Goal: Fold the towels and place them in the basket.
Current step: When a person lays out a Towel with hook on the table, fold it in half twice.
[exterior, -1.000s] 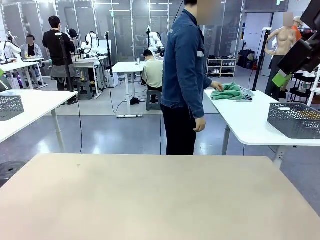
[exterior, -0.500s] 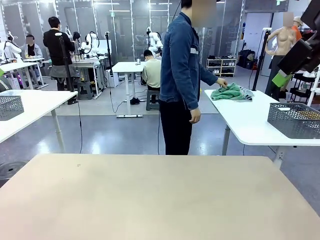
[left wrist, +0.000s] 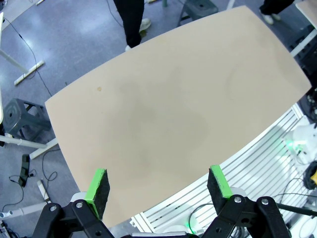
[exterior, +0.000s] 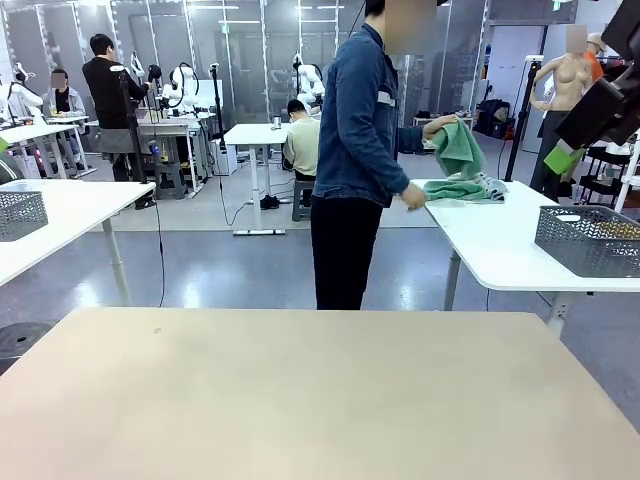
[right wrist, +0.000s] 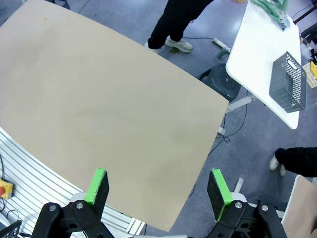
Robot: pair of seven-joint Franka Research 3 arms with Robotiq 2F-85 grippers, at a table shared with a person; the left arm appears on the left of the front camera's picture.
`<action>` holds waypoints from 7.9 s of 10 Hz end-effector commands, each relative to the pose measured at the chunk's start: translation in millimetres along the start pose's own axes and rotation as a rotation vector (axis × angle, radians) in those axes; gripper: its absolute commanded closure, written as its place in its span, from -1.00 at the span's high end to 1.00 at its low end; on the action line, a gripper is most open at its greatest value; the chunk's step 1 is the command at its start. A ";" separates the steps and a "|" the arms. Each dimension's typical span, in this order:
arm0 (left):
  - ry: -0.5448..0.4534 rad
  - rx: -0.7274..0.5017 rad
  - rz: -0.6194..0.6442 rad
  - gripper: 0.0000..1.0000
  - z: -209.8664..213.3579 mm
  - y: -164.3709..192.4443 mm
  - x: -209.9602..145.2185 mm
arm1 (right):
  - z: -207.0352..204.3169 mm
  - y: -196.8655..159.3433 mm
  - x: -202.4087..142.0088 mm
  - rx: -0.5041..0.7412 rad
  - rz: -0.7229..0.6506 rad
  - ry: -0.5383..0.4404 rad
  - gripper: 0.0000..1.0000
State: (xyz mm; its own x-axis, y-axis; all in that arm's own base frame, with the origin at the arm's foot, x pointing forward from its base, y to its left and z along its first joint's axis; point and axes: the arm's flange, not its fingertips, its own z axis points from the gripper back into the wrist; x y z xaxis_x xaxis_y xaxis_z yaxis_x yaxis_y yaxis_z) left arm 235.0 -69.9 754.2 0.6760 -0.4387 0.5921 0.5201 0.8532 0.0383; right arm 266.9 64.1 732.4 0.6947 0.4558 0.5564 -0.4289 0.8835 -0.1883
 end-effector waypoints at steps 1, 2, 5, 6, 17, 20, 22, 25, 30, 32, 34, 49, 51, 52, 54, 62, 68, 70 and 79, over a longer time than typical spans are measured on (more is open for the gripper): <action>0.000 0.001 -0.004 1.00 0.5 -0.4 1.5 | 0.4 -0.3 0.6 -0.002 -0.001 -0.004 1.00; 0.000 0.001 -0.004 1.00 0.5 -0.4 1.5 | 0.4 -0.3 0.6 -0.002 -0.001 -0.004 1.00; 0.000 0.001 -0.004 1.00 0.5 -0.4 1.5 | 0.4 -0.3 0.6 -0.002 -0.001 -0.004 1.00; 0.000 0.001 -0.004 1.00 0.5 -0.4 1.5 | 0.4 -0.3 0.6 -0.002 -0.001 -0.004 1.00; 0.000 0.001 -0.004 1.00 0.5 -0.4 1.5 | 0.4 -0.3 0.6 -0.002 -0.001 -0.004 1.00; 0.000 0.001 -0.004 1.00 0.5 -0.4 1.5 | 0.4 -0.3 0.6 -0.002 -0.001 -0.004 1.00; 0.000 0.001 -0.004 1.00 0.5 -0.4 1.5 | 0.4 -0.3 0.6 -0.002 -0.001 -0.004 1.00; 0.000 0.001 -0.004 1.00 0.5 -0.4 1.5 | 0.4 -0.3 0.6 -0.002 -0.001 -0.004 1.00; 0.000 0.001 -0.004 1.00 0.5 -0.4 1.5 | 0.4 -0.3 0.6 -0.002 -0.001 -0.004 1.00; 0.000 0.001 -0.004 1.00 0.5 -0.4 1.5 | 0.4 -0.3 0.6 -0.002 -0.001 -0.004 1.00; 0.000 0.001 -0.004 1.00 0.5 -0.4 1.5 | 0.4 -0.3 0.6 -0.002 -0.001 -0.004 1.00; 0.105 0.062 -0.238 1.00 -37.3 -22.7 -18.0 | -53.0 41.4 8.7 -0.021 0.274 0.114 1.00; 0.162 0.002 -0.401 1.00 -65.2 -35.2 -37.6 | -72.0 70.8 10.0 -0.043 0.442 0.170 1.00; 0.190 -0.029 -0.478 1.00 -84.9 -43.6 -49.5 | -87.2 87.6 10.8 0.019 0.518 0.193 1.00; 0.228 -0.062 -0.578 1.00 -128.5 -55.1 -68.8 | -133.5 120.9 7.4 0.089 0.616 0.271 1.00; 0.301 -0.110 -0.618 1.00 -225.3 -79.1 -101.6 | -208.8 162.6 -27.5 0.250 0.731 0.349 1.00; 0.305 -0.137 -0.606 1.00 -210.5 -77.3 -79.1 | -218.7 179.4 -18.3 0.235 0.758 0.435 1.00; 0.315 -0.180 -0.713 1.00 -237.7 -81.2 -79.3 | -247.9 192.6 -17.8 0.310 0.808 0.450 1.00; 0.390 -0.343 -0.981 1.00 -386.3 -75.9 -97.3 | -334.4 233.5 -52.1 0.458 1.049 0.329 1.00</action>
State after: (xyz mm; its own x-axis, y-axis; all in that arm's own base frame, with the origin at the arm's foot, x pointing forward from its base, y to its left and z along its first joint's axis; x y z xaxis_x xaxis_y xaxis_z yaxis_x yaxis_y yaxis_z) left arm 333.6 -205.8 395.2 0.0082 -0.9951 0.0989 0.9963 0.0166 0.0846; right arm 322.3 281.9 398.4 0.0046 0.9998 0.0206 -0.9949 0.0067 -0.1004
